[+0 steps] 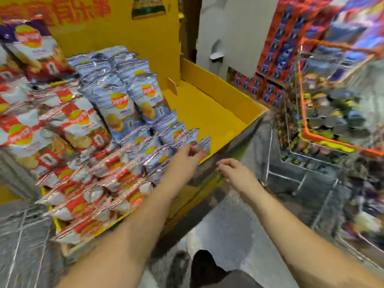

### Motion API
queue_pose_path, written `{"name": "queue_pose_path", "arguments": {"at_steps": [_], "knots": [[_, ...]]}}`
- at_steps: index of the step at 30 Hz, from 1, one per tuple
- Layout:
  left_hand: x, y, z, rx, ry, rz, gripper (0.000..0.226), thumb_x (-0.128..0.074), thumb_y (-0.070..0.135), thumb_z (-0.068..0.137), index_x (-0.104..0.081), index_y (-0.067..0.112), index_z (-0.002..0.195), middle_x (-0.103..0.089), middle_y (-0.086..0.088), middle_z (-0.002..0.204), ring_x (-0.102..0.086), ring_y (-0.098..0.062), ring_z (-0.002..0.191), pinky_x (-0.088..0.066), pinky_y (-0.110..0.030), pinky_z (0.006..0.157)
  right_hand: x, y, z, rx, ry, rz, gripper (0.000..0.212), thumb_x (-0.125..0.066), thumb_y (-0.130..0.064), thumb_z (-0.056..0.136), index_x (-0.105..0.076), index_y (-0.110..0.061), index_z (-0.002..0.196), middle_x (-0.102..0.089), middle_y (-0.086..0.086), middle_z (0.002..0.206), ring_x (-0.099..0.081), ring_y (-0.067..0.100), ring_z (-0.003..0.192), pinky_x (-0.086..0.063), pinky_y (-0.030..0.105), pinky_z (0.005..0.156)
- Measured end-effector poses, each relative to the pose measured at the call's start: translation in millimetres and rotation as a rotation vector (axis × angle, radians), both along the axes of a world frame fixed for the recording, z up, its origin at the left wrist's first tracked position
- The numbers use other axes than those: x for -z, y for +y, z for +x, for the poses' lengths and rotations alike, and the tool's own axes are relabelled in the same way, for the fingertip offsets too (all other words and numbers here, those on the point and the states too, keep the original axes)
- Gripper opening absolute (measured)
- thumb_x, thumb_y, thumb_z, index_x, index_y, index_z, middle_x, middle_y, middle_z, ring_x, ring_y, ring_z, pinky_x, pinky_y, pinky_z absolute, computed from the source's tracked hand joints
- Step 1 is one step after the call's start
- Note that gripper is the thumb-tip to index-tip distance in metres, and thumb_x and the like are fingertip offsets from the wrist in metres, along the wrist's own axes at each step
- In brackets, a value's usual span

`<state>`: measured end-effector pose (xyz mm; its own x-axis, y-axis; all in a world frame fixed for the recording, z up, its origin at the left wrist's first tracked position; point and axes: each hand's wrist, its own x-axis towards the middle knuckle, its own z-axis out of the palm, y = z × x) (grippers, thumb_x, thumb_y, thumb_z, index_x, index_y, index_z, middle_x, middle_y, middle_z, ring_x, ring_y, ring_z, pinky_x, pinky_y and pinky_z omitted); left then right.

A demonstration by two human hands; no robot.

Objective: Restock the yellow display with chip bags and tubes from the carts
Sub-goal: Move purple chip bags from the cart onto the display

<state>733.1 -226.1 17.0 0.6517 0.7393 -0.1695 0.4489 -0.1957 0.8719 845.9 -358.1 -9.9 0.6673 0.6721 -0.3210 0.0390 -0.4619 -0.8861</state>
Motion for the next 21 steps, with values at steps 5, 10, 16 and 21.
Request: {"name": "queue_pose_path", "arguments": {"at_steps": [5, 10, 16, 21], "knots": [[4, -99, 69, 0.236, 0.029, -0.031, 0.008, -0.059, 0.033, 0.087, -0.059, 0.029, 0.08, -0.062, 0.01, 0.076, -0.064, -0.018, 0.081, -0.048, -0.037, 0.069, 4, -123, 44, 0.231, 0.072, 0.033, 0.01, -0.052, -0.013, 0.098, -0.06, -0.018, 0.097, -0.062, -0.003, 0.08, -0.055, 0.011, 0.067, -0.04, 0.021, 0.06], [13, -199, 147, 0.486, 0.091, 0.019, 0.01, -0.059, 0.032, 0.091, -0.062, 0.023, 0.09, -0.067, -0.001, 0.09, -0.064, -0.021, 0.089, -0.044, -0.031, 0.073, 11, -239, 91, 0.44, 0.075, 0.046, 0.01, -0.053, -0.012, 0.096, -0.062, -0.017, 0.099, -0.064, -0.005, 0.079, -0.056, 0.01, 0.068, -0.042, 0.022, 0.064], [33, -352, 272, 0.714, 0.126, -0.046, 0.009, -0.061, 0.027, 0.091, -0.06, 0.028, 0.081, -0.063, 0.009, 0.078, -0.06, -0.015, 0.08, -0.046, -0.031, 0.075, 35, -410, 175, 0.586, 0.015, -0.059, 0.011, -0.06, -0.014, 0.092, -0.064, -0.024, 0.088, -0.067, -0.003, 0.08, -0.059, 0.012, 0.073, -0.043, 0.027, 0.073], [35, -457, 350, 0.892, 0.197, 0.027, 0.009, -0.055, 0.037, 0.093, -0.06, 0.03, 0.091, -0.065, 0.013, 0.086, -0.059, -0.006, 0.076, -0.043, -0.023, 0.061, 35, -531, 235, 0.695, 0.017, -0.174, 0.007, -0.059, -0.023, 0.094, -0.063, -0.029, 0.093, -0.069, -0.001, 0.09, -0.063, 0.011, 0.076, -0.048, 0.03, 0.068]]}}
